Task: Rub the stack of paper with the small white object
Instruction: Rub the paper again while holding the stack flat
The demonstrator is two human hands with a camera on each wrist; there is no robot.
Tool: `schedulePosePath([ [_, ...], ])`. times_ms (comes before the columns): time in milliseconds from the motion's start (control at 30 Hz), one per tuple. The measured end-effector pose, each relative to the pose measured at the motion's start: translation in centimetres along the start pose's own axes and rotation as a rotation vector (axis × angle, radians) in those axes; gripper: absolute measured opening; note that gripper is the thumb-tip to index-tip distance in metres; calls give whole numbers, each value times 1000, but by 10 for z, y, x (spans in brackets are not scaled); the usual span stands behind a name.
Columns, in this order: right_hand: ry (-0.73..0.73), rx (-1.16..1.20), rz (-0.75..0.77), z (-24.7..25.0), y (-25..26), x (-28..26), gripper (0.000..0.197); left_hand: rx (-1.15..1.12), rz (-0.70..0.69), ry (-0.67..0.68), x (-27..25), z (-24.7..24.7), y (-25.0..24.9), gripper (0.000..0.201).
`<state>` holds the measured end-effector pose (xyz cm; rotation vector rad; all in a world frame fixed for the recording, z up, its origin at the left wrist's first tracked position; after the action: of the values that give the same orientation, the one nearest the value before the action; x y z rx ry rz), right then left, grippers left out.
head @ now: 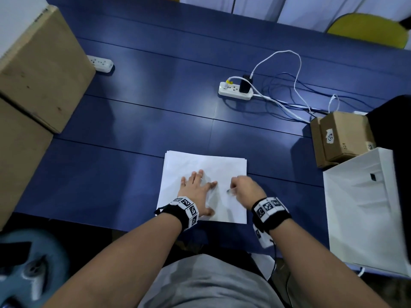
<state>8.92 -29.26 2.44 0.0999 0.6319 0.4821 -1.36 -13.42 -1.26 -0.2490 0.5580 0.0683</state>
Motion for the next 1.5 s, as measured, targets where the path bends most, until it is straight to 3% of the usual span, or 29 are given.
schedulePosePath([
  [100, -13, 0, -21, 2, -1, 3, 7, -1, -3, 0, 0, -2, 0, 103],
  [200, 165, -26, 38, -14, 9, -18, 6, -1, -14, -9, 0, -4, 3, 103],
  [267, 211, -42, 57, -16, 13, -20, 3, 0, -20, -12, 0, -5, 4, 104],
  [500, -65, 87, -33, 7, -3, 10, 9, 70, -56, -53, -1, 7, 17, 108],
  [667, 242, -58, 123, -22, 12, -8, 9, 108, -63, 11, -4, 13, 30, 116],
  [867, -31, 72, 4, 7, 3, 20, 8, 80, -53, -8, -5, 11, 27, 115],
  [933, 76, 39, 44, -3, 8, 12, 2, 80, -48, -14, -4, 10, 27, 115],
  [1033, 262, -4, 139, -28, 21, -7, 11, 82, -43, -13, -5, 10, 26, 114],
  [1233, -24, 62, 16, -4, 13, 17, 5, 92, -38, -13, -3, 10, 26, 115],
  [1300, 20, 65, 22, -10, 15, 14, 5, 90, -36, -13, -3, 10, 26, 115],
  [1400, 237, -32, 139, -29, 34, -6, 10, 77, -40, -19, -3, 9, 27, 114],
  [1500, 128, -5, 128, -19, 37, 5, 12, 69, -40, -27, -4, 9, 26, 114],
])
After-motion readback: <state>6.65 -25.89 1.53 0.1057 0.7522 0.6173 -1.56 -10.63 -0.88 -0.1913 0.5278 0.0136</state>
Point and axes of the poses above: each hand's wrist, its own x-axis towards the middle knuckle, its own z-axis out of the back of the hand, y = z × x, the point moved 1 cm from there along x, towards the middle knuckle, and after that the axes turned 4 degrees about -z, right-handed, at the moved point
